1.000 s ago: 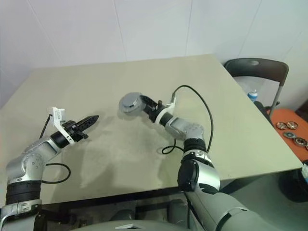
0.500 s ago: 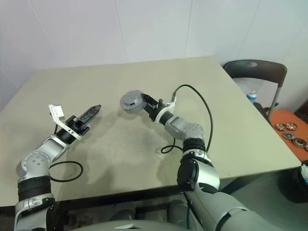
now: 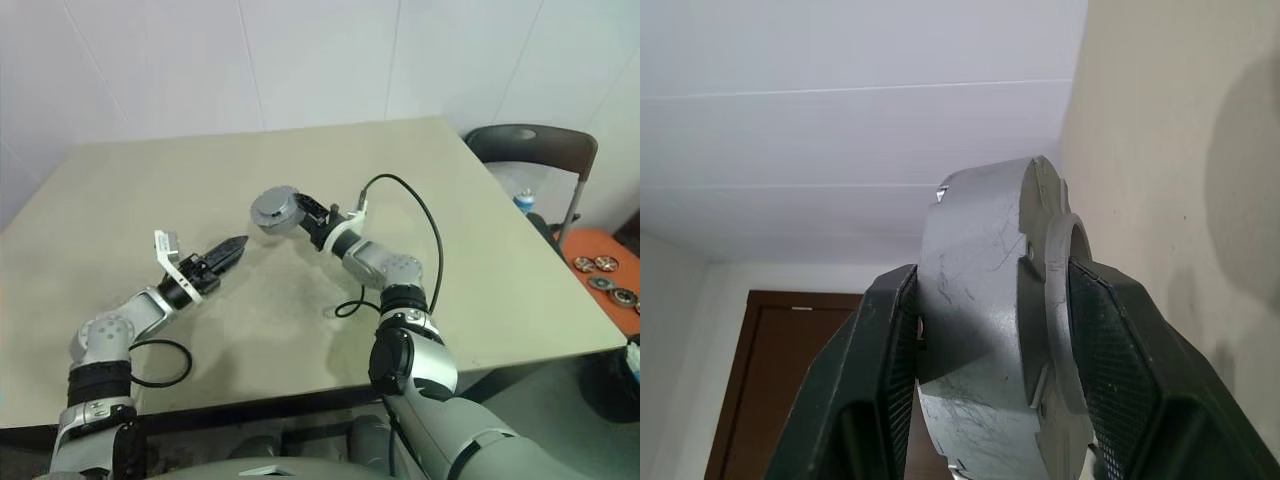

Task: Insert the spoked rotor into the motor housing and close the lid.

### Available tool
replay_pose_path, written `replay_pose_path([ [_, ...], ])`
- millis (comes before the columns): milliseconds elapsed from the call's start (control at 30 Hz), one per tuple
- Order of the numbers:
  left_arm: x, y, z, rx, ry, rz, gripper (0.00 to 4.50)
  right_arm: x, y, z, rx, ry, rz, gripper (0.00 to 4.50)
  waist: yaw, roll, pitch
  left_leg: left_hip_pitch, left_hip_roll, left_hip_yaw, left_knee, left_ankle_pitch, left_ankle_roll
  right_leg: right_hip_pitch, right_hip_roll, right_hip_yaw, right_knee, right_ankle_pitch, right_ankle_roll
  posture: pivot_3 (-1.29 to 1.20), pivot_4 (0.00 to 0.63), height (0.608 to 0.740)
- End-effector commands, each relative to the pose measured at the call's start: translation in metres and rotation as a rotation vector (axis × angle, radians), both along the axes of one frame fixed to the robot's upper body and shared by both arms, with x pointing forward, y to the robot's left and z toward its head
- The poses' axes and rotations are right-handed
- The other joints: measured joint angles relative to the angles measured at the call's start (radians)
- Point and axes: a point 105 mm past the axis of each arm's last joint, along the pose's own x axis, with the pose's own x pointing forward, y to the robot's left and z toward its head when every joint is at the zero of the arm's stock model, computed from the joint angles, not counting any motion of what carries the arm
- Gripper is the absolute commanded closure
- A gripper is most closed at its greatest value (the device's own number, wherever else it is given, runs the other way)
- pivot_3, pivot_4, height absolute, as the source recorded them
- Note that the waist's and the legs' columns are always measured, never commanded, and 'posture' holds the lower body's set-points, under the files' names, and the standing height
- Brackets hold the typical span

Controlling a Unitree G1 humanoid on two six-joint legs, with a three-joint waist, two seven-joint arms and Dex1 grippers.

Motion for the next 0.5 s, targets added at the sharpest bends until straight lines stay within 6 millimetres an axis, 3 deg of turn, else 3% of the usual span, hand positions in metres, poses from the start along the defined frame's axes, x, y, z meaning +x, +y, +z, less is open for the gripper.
replay_pose_path([
  [33,0.007,-0.007,0.025,-0.053,-0.082,-0.017,0.61,0.006,0.002,0.029,0.017,-0.089,0.005,2.33,-0.001,0.0,0.0,0.0,0.0,0.0,0.0,0.0,0.0,0.0,0.0,0.0,0.0,0.0,0.0,0.0,0.0,0.74],
  [500,0.026,-0.02,0.021,-0.165,-0.027,0.022,0.61,0.007,-0.006,0.028,-0.032,-0.093,0.003,2.33,-0.001,-0.001,0.0,0.0,0.0,0.0,0.001,0.001,-0.001,0.0,0.0,0.0,0.0,0.0,0.0,0.0,0.0,0.74],
])
